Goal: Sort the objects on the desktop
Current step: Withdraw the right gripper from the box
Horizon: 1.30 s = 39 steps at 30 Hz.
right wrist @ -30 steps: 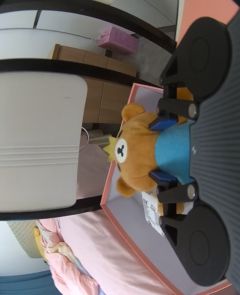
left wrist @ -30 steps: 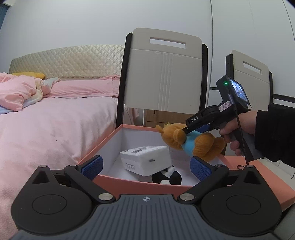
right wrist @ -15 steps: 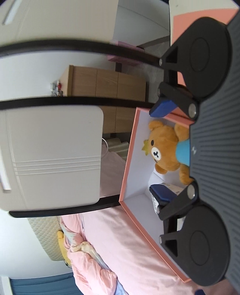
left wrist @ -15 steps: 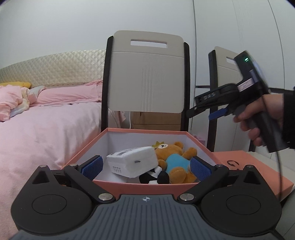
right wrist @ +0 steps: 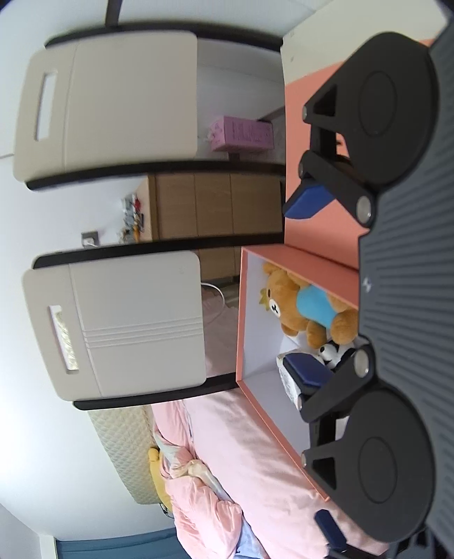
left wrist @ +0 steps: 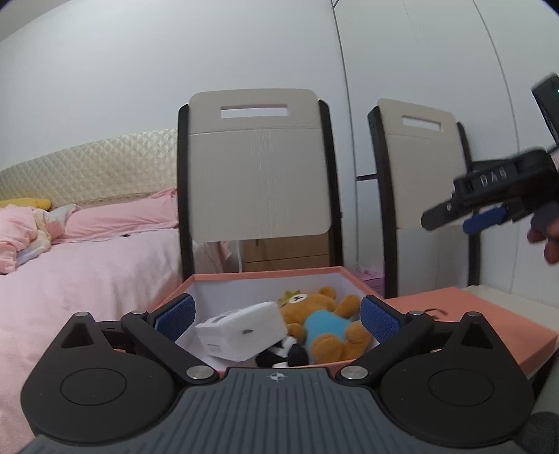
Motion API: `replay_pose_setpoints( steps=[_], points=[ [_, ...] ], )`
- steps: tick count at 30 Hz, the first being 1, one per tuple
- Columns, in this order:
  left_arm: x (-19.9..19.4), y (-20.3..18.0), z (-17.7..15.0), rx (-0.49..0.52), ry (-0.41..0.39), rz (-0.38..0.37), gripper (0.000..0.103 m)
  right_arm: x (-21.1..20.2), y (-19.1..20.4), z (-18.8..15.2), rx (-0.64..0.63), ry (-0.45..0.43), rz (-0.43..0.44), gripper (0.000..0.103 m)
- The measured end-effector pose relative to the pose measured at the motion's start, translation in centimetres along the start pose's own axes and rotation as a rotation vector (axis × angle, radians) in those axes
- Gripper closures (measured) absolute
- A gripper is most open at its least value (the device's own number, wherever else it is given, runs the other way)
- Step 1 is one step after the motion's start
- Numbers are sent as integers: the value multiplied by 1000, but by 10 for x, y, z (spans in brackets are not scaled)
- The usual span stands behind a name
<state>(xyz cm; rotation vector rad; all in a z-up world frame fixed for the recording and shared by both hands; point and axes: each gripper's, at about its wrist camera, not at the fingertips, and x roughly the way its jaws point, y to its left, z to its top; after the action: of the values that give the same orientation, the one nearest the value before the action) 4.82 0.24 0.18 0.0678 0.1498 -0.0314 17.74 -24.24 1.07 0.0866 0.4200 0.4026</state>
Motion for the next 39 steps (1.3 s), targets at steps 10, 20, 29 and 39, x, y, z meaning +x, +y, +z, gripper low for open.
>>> replay_pose_setpoints(
  steps=[10, 20, 29, 39],
  points=[
    [-33, -29, 16, 41, -59, -54, 1, -76, 2, -17, 45, -160, 67, 9],
    [-48, -44, 15, 80, -84, -81, 1, -112, -4, -47, 44, -137, 15, 7],
    [-45, -37, 10, 33, -106, -61, 1, -116, 3, -55, 39, -118, -7, 0],
    [-37, -32, 1, 37, -61, -11, 1, -112, 8, -58, -7, -99, -21, 0]
  ],
)
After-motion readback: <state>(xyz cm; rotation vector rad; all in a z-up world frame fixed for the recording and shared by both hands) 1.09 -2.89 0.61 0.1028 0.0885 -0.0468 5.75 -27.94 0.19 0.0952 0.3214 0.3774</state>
